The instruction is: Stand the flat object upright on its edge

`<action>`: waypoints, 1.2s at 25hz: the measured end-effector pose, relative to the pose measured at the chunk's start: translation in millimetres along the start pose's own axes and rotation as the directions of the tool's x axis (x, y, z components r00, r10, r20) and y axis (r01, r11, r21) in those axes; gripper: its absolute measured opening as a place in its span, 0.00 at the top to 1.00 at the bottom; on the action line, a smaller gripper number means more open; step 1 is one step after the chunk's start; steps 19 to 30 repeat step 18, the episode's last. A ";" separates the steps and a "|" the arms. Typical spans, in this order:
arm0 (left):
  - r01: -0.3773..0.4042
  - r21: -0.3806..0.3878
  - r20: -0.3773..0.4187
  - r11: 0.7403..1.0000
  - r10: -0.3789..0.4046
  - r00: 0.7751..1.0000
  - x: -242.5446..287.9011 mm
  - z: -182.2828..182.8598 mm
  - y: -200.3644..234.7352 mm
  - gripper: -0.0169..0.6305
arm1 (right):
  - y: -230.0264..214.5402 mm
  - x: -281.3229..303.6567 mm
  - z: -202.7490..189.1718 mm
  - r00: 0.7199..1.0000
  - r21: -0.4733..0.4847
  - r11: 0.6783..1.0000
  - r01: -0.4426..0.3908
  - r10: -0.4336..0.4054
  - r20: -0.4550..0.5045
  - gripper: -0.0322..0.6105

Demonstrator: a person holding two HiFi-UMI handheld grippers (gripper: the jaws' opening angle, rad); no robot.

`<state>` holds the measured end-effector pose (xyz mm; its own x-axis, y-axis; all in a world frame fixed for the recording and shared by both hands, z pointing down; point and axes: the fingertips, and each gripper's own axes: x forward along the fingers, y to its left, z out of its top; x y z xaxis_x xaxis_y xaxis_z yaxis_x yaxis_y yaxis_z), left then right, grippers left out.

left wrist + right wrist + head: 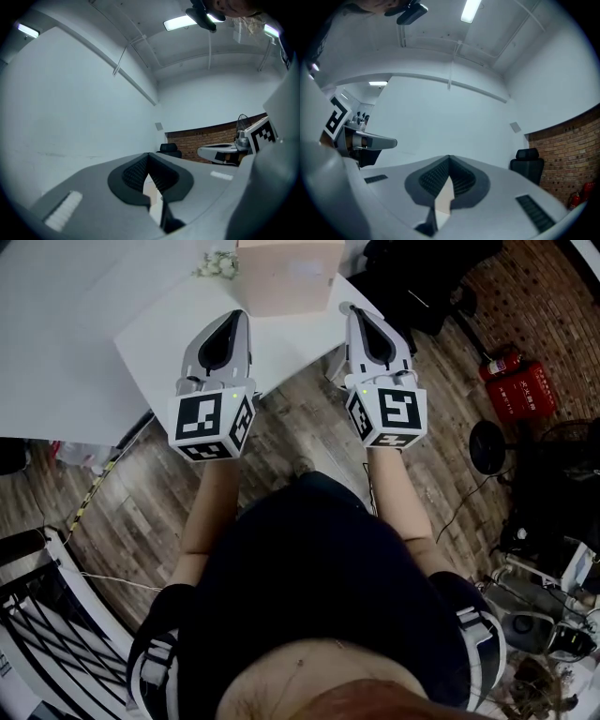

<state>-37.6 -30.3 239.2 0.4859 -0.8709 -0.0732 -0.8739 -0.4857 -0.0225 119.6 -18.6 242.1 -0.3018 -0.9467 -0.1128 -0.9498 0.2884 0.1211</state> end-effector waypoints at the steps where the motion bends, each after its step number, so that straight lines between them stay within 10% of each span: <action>1: -0.002 0.001 0.001 1.000 0.002 1.000 0.9 0.5 -0.5 0.96 | -1.1 1.1 0.1 1.000 0.001 1.000 -0.002 0.002 0.000 0.93; 30: -0.019 0.003 -0.013 1.000 0.019 1.000 16.2 -8.0 8.2 0.96 | -6.3 23.4 -13.0 1.000 0.005 1.000 -0.006 0.007 -0.019 0.93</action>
